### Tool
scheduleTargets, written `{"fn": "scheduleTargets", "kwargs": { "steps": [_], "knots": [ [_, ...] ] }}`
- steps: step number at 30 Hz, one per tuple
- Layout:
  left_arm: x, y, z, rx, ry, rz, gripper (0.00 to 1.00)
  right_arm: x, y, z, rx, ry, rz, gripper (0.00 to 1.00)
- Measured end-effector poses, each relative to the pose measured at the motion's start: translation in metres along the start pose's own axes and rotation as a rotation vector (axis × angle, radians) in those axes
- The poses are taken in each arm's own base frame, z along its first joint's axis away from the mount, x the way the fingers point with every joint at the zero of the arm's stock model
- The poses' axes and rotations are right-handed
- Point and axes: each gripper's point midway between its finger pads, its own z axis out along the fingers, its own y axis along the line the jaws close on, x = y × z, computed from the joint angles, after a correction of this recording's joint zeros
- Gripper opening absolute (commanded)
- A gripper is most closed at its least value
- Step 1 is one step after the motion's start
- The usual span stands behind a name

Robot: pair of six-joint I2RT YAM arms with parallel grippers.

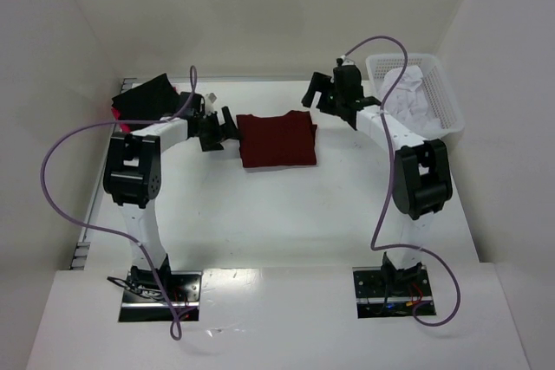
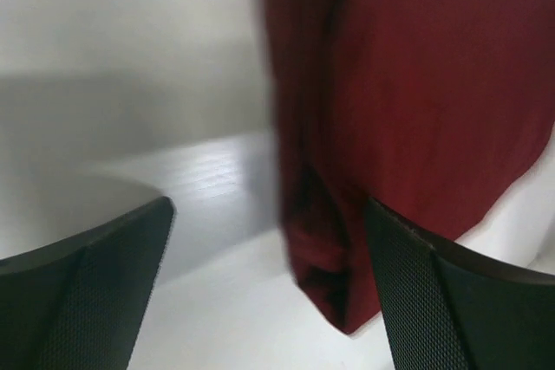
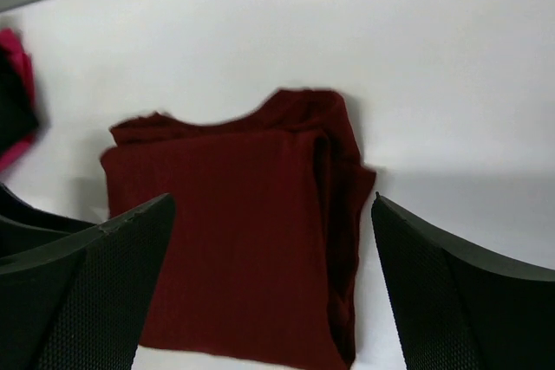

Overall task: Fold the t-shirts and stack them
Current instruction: Fold the long partially folded tshirt into a neat square, then put the neatly folded tshirt into the corner of the board with the left arm

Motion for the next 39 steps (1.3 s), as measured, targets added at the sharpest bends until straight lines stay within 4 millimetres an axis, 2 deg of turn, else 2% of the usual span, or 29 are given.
{"fn": "scheduleTargets", "kwargs": {
  "steps": [5, 10, 14, 18, 22, 26, 27, 31, 32, 33, 36, 39],
  "knots": [
    [0.009, -0.016, 0.006, 0.042, -0.031, -0.013, 0.99, 0.041, -0.024, -0.018, 0.058, 0.085, 0.002, 1.00],
    [0.005, -0.022, 0.011, 0.064, -0.061, -0.047, 0.99, 0.063, -0.036, -0.024, 0.087, 0.135, 0.009, 1.00],
    [0.001, -0.027, 0.017, 0.079, -0.082, -0.071, 0.98, 0.070, -0.039, -0.033, 0.094, 0.147, 0.018, 1.00],
    [0.000, -0.034, 0.026, 0.102, -0.092, -0.081, 0.89, 0.062, -0.037, -0.039, 0.087, 0.126, 0.023, 1.00],
    [0.000, -0.043, 0.036, 0.121, -0.089, -0.085, 0.79, 0.061, -0.036, -0.040, 0.086, 0.123, 0.027, 1.00],
    [0.001, -0.046, 0.045, 0.114, -0.087, -0.080, 0.62, 0.059, -0.038, -0.041, 0.090, 0.118, 0.030, 1.00],
    [0.002, -0.045, 0.046, 0.109, -0.086, -0.085, 0.51, 0.058, -0.038, -0.041, 0.090, 0.116, 0.031, 1.00],
    [0.005, -0.037, 0.054, 0.081, -0.075, -0.110, 0.21, 0.050, -0.042, -0.045, 0.093, 0.097, 0.040, 1.00],
    [0.006, -0.036, 0.055, 0.075, -0.071, -0.113, 0.06, 0.047, -0.043, -0.046, 0.094, 0.090, 0.042, 1.00],
    [0.005, -0.036, 0.056, 0.071, -0.064, -0.115, 0.01, 0.044, -0.043, -0.049, 0.094, 0.082, 0.045, 1.00],
    [-0.003, -0.038, 0.059, 0.051, -0.057, -0.098, 0.00, 0.033, -0.042, -0.059, 0.087, 0.053, 0.053, 1.00],
    [-0.020, -0.039, 0.062, 0.017, -0.058, -0.054, 0.00, 0.021, -0.040, -0.069, 0.076, 0.021, 0.060, 1.00]
  ]
}}
